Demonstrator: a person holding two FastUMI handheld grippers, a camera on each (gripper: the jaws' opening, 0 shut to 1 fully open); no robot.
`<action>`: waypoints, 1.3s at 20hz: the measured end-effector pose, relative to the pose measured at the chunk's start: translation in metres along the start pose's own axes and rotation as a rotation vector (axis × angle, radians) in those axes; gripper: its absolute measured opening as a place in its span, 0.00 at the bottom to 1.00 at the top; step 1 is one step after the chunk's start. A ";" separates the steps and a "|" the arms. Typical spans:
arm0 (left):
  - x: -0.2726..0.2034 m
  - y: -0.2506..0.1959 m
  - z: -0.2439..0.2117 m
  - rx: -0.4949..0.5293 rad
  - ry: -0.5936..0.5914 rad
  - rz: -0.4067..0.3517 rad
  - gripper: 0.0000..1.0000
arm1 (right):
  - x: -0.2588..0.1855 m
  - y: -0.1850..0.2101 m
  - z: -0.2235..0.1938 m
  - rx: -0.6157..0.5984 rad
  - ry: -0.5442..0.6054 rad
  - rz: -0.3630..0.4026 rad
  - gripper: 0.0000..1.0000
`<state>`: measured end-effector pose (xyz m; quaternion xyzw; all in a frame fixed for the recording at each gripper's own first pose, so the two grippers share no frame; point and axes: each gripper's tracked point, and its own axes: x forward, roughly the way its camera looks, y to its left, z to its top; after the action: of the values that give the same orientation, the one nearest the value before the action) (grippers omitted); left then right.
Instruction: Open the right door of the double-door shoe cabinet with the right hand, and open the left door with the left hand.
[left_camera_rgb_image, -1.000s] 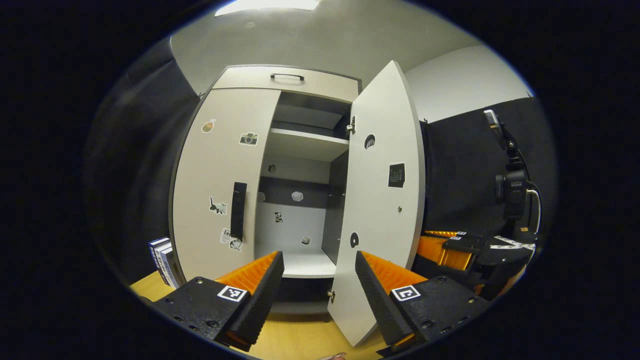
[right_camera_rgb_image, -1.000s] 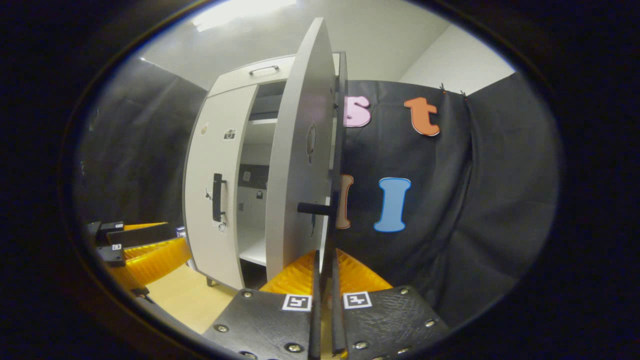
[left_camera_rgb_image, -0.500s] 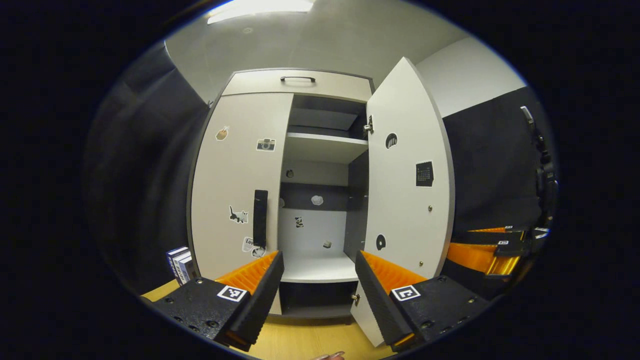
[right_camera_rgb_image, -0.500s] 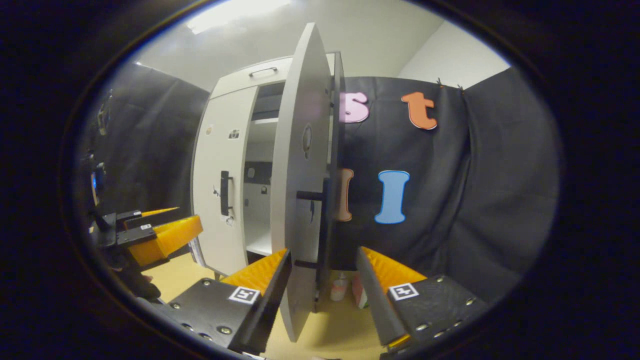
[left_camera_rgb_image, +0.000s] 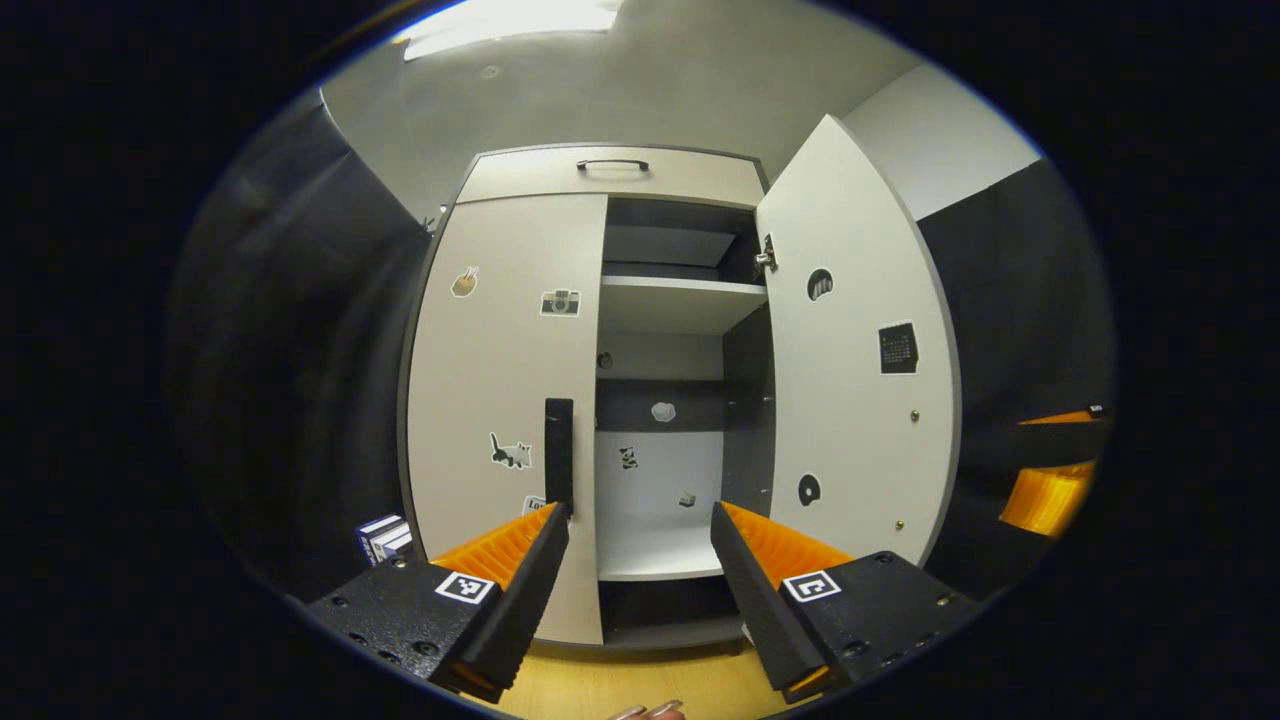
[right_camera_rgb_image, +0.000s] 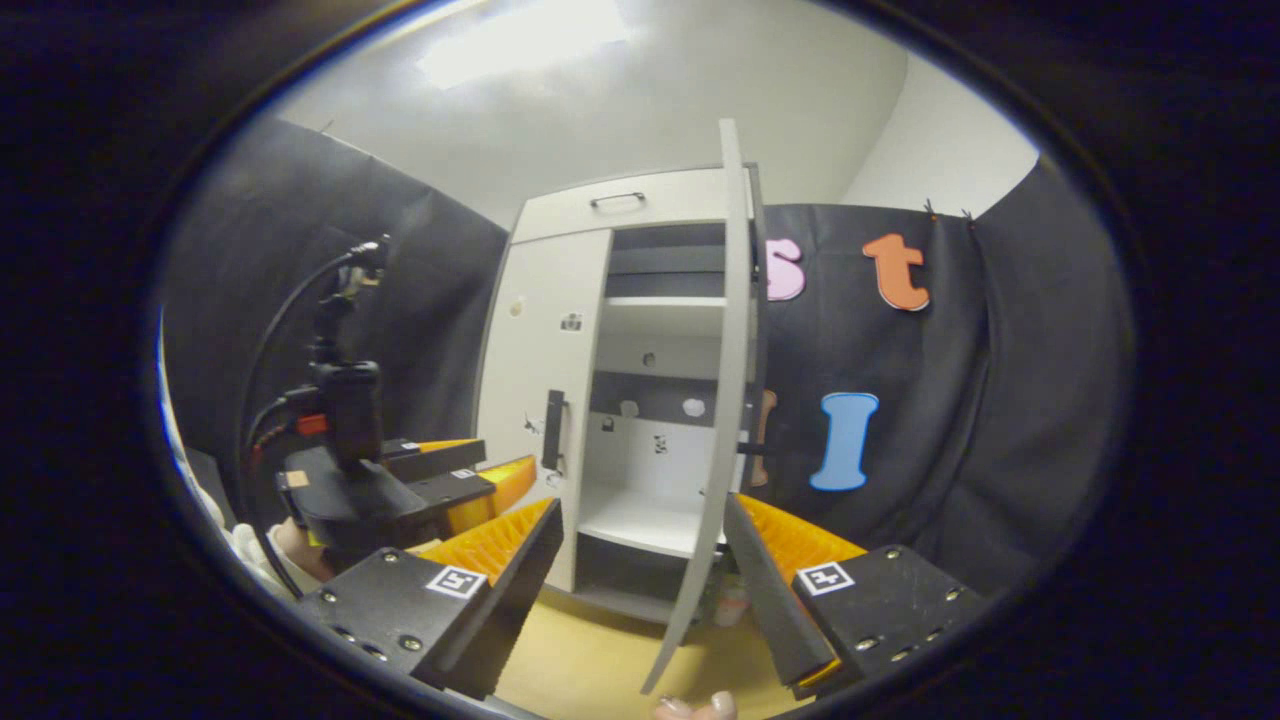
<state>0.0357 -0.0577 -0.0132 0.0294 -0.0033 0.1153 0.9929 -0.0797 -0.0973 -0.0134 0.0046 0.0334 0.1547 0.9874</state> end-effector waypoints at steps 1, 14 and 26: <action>0.007 0.008 0.002 -0.003 -0.007 -0.008 0.89 | 0.005 0.009 0.000 -0.004 0.005 0.009 0.97; 0.123 0.077 -0.012 -0.029 -0.055 -0.122 0.97 | 0.090 0.074 -0.017 -0.019 0.045 -0.061 0.97; 0.173 0.091 -0.038 -0.068 -0.022 -0.077 0.81 | 0.120 0.065 -0.040 -0.013 0.098 -0.133 0.97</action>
<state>0.1836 0.0731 -0.0440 -0.0031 -0.0171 0.0763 0.9969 0.0117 0.0015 -0.0595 -0.0115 0.0811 0.0890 0.9927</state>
